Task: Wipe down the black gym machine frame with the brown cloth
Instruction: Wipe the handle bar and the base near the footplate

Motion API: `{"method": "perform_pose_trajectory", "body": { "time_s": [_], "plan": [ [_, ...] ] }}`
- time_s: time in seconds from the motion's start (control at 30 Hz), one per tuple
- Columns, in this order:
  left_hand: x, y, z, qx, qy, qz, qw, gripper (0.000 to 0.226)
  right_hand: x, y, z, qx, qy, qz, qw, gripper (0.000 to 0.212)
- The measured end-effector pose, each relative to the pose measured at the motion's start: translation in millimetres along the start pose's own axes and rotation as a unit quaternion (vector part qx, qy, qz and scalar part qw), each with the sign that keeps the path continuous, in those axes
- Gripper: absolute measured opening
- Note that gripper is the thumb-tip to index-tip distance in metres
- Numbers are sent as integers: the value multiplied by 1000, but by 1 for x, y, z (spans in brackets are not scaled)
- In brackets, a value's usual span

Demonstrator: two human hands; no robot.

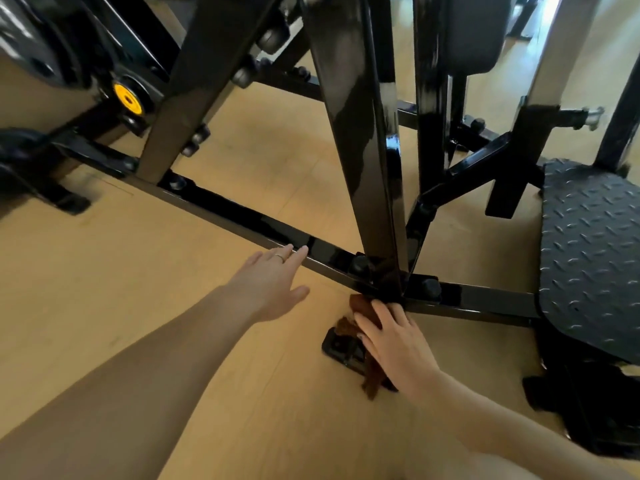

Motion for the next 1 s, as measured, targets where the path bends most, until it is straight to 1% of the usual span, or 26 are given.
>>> {"method": "perform_pose_trajectory", "body": {
  "time_s": [0.07, 0.1, 0.17, 0.2, 0.23, 0.27, 0.3, 0.33, 0.37, 0.4, 0.43, 0.47, 0.53, 0.57, 0.63, 0.67, 0.73, 0.77, 0.8, 0.83, 0.87, 0.93, 0.97, 1.0],
  "plan": [
    [-12, -1, -7, -10, -11, -6, 1000, 76, -6, -12, 9, 28, -11, -59, 998, 40],
    [-17, -2, -10, -19, -23, -3, 1000, 77, -12, -16, 12, 36, -25, -111, 993, 36],
    [-24, 1, -15, -26, -32, 8, 999, 77, -31, -16, 7, 79, -58, -224, 970, 36],
    [-27, 4, -17, -27, -29, 20, 999, 78, -47, -16, 2, 121, -71, -288, 947, 34],
    [-28, 9, -18, -30, -29, 50, 998, 78, -69, -15, -5, 164, -43, -354, 920, 32],
    [-29, 15, -19, -38, -35, 112, 992, 78, -96, -13, -13, 202, 26, -411, 889, 28],
    [-32, 21, -19, -54, -44, 202, 977, 78, -126, -9, -20, 235, 113, -446, 856, 24],
    [-38, 27, -20, -73, -52, 307, 948, 78, -157, -6, -27, 257, 199, -457, 828, 21],
    [-48, 32, -23, -86, -56, 403, 909, 76, -186, -4, -34, 266, 278, -454, 803, 21],
    [-63, 39, -26, -94, -54, 487, 867, 70, -212, -3, -43, 266, 339, -441, 787, 24],
    [-78, 44, -29, -97, -47, 551, 827, 60, -232, -4, -57, 263, 376, -433, 776, 27],
    [-95, 50, -33, -92, -36, 600, 794, 48, -246, -6, -74, 260, 393, -434, 768, 30],
    [-122, 60, -37, -67, -15, 669, 740, 33, -257, -18, -115, 262, 377, -466, 757, 35],
    [-131, 63, -38, -57, -14, 685, 726, 31, -257, -25, -131, 269, 368, -467, 758, 37],
    [-142, 65, -34, -48, -14, 687, 725, 32, -250, -36, -144, 288, 382, -418, 772, 41],
    [-143, 63, -32, -40, -16, 689, 723, 29, -243, -38, -140, 305, 389, -407, 768, 42],
    [-146, 56, -27, -30, -20, 690, 723, 22, -214, -35, -120, 370, 373, -434, 732, 40],
    [-148, 53, -26, -26, -24, 689, 724, 24, -197, -31, -109, 424, 347, -459, 699, 38],
    [-149, 51, -27, -21, -24, 692, 722, 32, -184, -31, -101, 481, 319, -479, 662, 35],
    [-148, 50, -26, -19, -27, 691, 722, 41, -180, -30, -99, 521, 302, -480, 638, 32],
    [-146, 50, -26, -23, -38, 684, 728, 47, -186, -30, -103, 534, 303, -467, 636, 30],
    [-138, 48, -24, -24, -54, 672, 738, 54, -225, -37, -127, 504, 353, -450, 647, 31],
    [-137, 49, -23, -13, -57, 670, 740, 52, -251, -41, -143, 471, 388, -449, 653, 32],
    [-136, 50, -26, -4, -56, 678, 733, 47, -279, -47, -159, 433, 420, -445, 662, 34]
  ]
}}
Point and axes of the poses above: each hand's wrist, its own z-axis away from the middle knuckle, its own x-axis out of the palm, y = z × x, the point moved 6 cm from there along -z, towards the middle knuckle, and after that the axes turned 14 degrees about y, right-handed, at the moved point
